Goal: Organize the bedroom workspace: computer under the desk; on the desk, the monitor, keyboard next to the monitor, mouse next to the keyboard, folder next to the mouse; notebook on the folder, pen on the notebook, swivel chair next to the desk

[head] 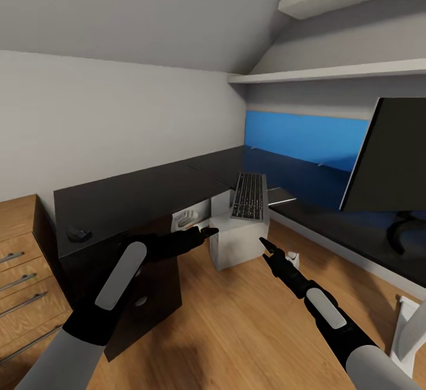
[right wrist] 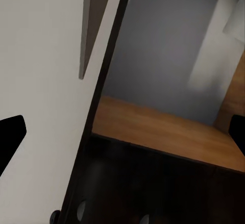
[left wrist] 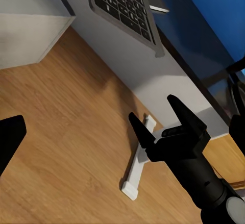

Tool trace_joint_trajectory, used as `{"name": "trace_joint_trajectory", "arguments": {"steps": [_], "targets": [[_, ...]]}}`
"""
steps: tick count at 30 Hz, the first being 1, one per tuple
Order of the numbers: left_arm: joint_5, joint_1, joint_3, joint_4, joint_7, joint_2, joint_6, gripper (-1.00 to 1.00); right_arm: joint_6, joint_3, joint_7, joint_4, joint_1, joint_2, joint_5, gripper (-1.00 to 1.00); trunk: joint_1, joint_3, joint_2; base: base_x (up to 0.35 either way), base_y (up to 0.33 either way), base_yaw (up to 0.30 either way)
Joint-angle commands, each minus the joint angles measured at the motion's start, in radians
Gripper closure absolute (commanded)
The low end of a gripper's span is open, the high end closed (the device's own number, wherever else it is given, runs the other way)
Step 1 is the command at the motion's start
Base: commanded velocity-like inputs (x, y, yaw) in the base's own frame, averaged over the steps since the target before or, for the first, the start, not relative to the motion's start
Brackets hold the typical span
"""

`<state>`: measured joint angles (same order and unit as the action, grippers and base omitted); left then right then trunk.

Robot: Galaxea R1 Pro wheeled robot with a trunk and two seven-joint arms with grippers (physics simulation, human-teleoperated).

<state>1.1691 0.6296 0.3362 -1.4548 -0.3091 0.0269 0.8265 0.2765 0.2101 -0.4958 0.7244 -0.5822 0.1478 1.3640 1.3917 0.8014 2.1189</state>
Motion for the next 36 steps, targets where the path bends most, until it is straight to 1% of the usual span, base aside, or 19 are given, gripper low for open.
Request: {"name": "trace_joint_trajectory", "arguments": {"steps": [1,2,3,4,7,10,15,18,21,27,31,36], "targets": [[0.011,0.001,0.001,-0.001,-0.010,0.001,0.000,-1.00,0.003,0.003,-0.001,0.000,-0.001,0.001,0.010,-1.00,0.000,0.001,0.000,0.005,-0.001,0.000],[0.011,0.001,0.001,-0.001,-0.010,0.001,0.000,-1.00,0.004,0.003,0.001,0.000,-0.001,0.001,0.010,-1.00,0.000,0.001,0.000,0.004,-0.001,0.000],[0.011,0.001,0.001,-0.001,-0.009,0.001,0.000,-1.00,0.004,0.003,0.018,0.000,-0.001,0.001,0.010,-1.00,0.000,0.001,0.000,0.002,0.000,0.000],[0.010,0.001,0.001,-0.001,-0.009,0.001,-0.001,-1.00,0.004,0.003,0.063,0.000,-0.001,0.000,0.011,-1.00,0.000,0.001,0.000,0.037,0.000,0.000],[0.010,0.001,0.001,-0.002,-0.010,0.002,-0.001,-1.00,0.004,0.000,0.105,0.005,-0.001,-0.003,0.013,-1.00,0.000,0.001,0.000,0.129,0.000,0.000],[0.010,0.001,-0.001,-0.002,-0.008,0.003,0.000,-1.00,0.003,0.000,0.110,0.007,-0.002,-0.006,0.012,-1.00,0.000,0.001,0.000,0.081,0.000,0.000],[0.010,0.001,-0.020,-0.002,-0.011,0.005,0.000,-1.00,0.003,0.000,0.114,0.008,-0.002,-0.008,0.012,-1.00,0.000,0.001,0.000,0.020,0.000,0.000],[0.009,0.001,-0.039,-0.002,-0.015,0.005,0.000,-1.00,-0.002,0.000,0.118,0.009,-0.002,-0.011,0.012,-1.00,-0.012,-0.008,-0.021,0.005,0.000,0.000],[0.009,0.001,-0.044,-0.001,-0.016,0.006,0.000,-1.00,-0.004,0.000,0.118,0.009,-0.002,-0.014,0.011,-1.00,-0.023,-0.018,-0.042,0.002,0.000,0.000],[0.009,0.001,-0.049,-0.001,-0.015,0.007,0.000,-1.00,-0.006,0.000,0.118,0.009,-0.002,-0.018,0.011,-1.00,-0.023,-0.018,-0.042,0.000,0.000,0.000],[0.009,0.001,-0.057,-0.001,-0.013,0.008,0.000,-1.00,-0.008,0.000,0.118,0.009,-0.002,-0.019,0.011,-1.00,-0.023,-0.018,-0.042,0.000,0.000,0.000],[0.009,0.001,-0.081,0.000,-0.012,0.007,0.001,-1.00,-0.010,0.000,0.118,0.010,-0.002,-0.019,0.010,-1.00,-0.042,-0.033,-0.077,0.000,0.000,0.000]]}}
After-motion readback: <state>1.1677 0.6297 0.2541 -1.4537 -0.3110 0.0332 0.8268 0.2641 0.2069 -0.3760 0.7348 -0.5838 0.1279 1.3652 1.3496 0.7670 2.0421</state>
